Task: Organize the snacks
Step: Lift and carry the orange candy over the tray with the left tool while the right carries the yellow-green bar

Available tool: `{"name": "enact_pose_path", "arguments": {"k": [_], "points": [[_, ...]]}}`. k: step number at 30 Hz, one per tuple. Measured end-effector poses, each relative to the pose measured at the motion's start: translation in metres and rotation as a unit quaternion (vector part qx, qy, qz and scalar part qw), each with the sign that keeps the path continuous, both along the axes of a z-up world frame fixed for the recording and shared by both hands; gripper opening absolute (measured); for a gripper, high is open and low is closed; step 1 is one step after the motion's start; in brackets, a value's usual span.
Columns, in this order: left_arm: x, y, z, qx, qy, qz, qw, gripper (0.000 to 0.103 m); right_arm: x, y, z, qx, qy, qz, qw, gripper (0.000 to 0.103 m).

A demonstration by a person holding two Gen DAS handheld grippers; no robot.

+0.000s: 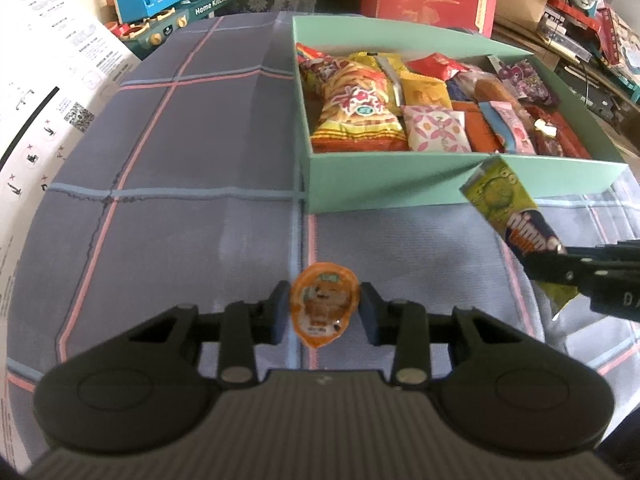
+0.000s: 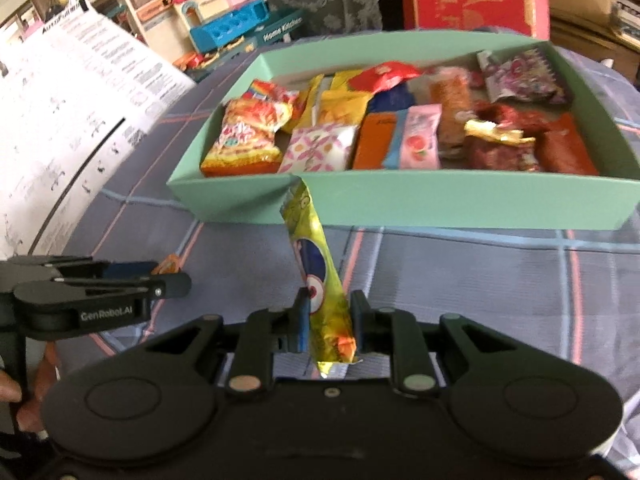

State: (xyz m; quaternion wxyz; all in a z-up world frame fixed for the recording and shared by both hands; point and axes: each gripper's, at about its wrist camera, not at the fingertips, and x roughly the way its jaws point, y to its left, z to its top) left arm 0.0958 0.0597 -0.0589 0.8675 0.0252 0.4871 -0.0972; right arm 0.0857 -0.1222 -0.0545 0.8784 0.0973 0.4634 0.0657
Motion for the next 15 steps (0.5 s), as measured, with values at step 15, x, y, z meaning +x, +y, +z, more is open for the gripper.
{"name": "enact_pose_path", "arguments": {"k": [15], "points": [[-0.013, -0.009, 0.053, -0.033, -0.042, -0.016, 0.9984, 0.035, -0.02, -0.047, 0.042, 0.061, -0.048, -0.049, 0.996, 0.02]]}}
